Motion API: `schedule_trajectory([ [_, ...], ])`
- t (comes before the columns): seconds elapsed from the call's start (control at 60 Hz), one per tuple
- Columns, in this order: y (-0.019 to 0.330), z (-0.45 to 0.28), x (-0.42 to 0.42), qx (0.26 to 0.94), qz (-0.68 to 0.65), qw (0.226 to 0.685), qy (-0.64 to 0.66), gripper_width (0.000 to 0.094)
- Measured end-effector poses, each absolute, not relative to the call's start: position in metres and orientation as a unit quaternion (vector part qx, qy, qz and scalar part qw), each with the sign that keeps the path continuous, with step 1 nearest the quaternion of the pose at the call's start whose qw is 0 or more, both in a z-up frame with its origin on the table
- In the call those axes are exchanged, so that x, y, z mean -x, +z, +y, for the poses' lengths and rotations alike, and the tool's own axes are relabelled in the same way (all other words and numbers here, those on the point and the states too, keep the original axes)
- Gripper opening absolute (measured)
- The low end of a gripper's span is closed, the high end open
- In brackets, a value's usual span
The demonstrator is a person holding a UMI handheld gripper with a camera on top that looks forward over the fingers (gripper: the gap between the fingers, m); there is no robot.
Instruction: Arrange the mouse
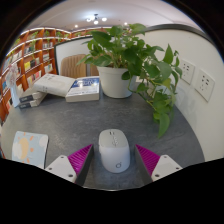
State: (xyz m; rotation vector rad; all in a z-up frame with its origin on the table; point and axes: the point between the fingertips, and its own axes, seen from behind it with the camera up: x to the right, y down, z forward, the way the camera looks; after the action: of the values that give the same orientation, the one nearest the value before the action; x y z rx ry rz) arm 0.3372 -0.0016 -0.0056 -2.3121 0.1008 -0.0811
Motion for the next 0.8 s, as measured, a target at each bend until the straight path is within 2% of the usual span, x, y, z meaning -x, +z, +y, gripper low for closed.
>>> schedule_trajectory([
  [0.117, -0.006, 0.017, -0.335, 0.912, 0.037, 0.408, -0.029, 0.0657],
  [0.133, -0.007, 0.017, -0.335, 0.912, 0.039, 0.406, -0.032, 0.0666],
  [0.167, -0.007, 0.018, -0.335, 0.913, 0.043, 0.405, -0.033, 0.0525],
  [0.35, -0.010, 0.017, -0.335, 0.921, 0.043, 0.384, -0.044, 0.0369],
  [0.45, -0.003, 0.012, -0.338, 0.931, 0.056, 0.358, -0.047, 0.0324],
  [0.517, 0.031, 0.016, -0.344, 0.923, 0.053, 0.375, -0.069, 0.0326],
  [0.6, 0.099, 0.026, -0.331, 0.904, 0.059, 0.417, -0.070, 0.0324],
  [0.717, 0.195, 0.035, -0.283, 0.871, 0.045, 0.485, -0.068, 0.0325],
  [0.8, 0.246, 0.038, -0.237, 0.852, 0.032, 0.519, -0.061, 0.0326],
])
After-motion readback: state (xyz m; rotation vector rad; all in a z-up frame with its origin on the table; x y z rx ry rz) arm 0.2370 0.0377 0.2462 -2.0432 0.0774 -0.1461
